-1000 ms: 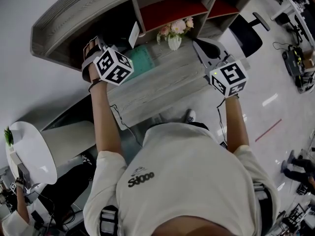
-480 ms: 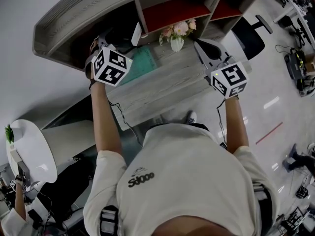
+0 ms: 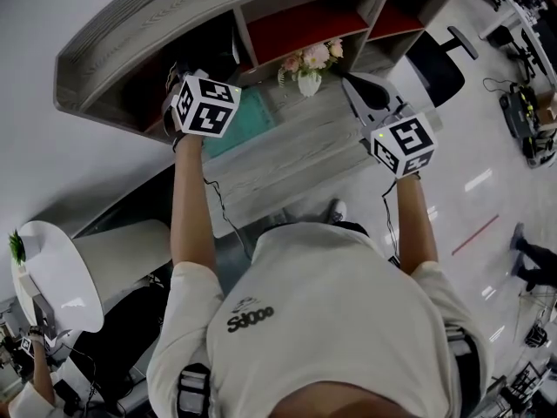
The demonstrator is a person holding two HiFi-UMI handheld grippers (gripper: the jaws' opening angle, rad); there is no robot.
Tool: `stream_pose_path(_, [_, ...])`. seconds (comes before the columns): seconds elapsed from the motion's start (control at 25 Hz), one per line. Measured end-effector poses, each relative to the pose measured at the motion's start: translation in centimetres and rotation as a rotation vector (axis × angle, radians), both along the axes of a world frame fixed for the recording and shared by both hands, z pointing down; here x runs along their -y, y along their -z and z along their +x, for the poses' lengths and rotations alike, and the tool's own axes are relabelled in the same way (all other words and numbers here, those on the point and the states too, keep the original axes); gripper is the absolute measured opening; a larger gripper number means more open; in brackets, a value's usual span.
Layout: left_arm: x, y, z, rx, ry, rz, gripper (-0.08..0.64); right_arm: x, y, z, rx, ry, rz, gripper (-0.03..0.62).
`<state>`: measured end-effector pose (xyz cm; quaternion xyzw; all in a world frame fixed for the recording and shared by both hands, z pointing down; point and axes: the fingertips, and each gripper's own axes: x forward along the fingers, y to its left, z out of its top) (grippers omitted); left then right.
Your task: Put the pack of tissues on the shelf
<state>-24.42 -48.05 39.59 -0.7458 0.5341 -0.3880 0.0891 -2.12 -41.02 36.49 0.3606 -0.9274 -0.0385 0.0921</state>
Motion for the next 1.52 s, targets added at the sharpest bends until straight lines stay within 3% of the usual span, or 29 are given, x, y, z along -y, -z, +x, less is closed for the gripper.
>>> stream_pose_path(0.2, [2.2,0.4,-0.2,0.006,0.108,0.077,0.373,0.3,-0.1,0.9,-0.008,-0.023,-0.003,0.003])
stream_pose_path(0.28, [2.9,0.8,-0.4,0.015,0.147,0.129,0.297,0.3,-0.1,1.3,-0.011,-0.034,-0.005,0.003])
stream_pose_path(0.36, [3.2,1.0,-0.6,0.026,0.162,0.156,0.279,0.1,-0.1,1.7,-0.012,-0.044,-0.005,0.003])
stream_pose_path(0.48, [2.8,1.4,-0.6,0.020,0.153,0.180,0.273,-0.1,0.1,2.4,-0.013,-0.058,-0.005,0.003])
stream_pose_path(0.68, [1.0,2.5,-0.2,-0.090,0.122,0.191,0.224,-0.1,0.9,2.3,-0.044,-0.038,0.022,0.003])
stream_pose_path(0.96, [-3.4,4.3,1.2,-0.181,0.043,0.187,0.141,-0.2,2.9,1.1,-0.088,0.009,0.085,0.003])
stream_pose_path(1.16, [-7.0,6.5,1.8,-0.199,0.024,0.239,0.031,-0.8,5.1,-1.0,-0.099,0.074,0.139,0.003])
stream_pose_path(1.36, [-9.8,7.8,2.6,-0.291,0.018,0.267,0.018,-1.0,6.8,-2.8,-0.099,0.127,0.186,0.003])
stream_pose_path(1.52, [-12.0,8.8,2.7,-0.286,0.026,0.303,0.018,-1.9,8.0,-4.2,-0.098,0.169,0.223,0.003])
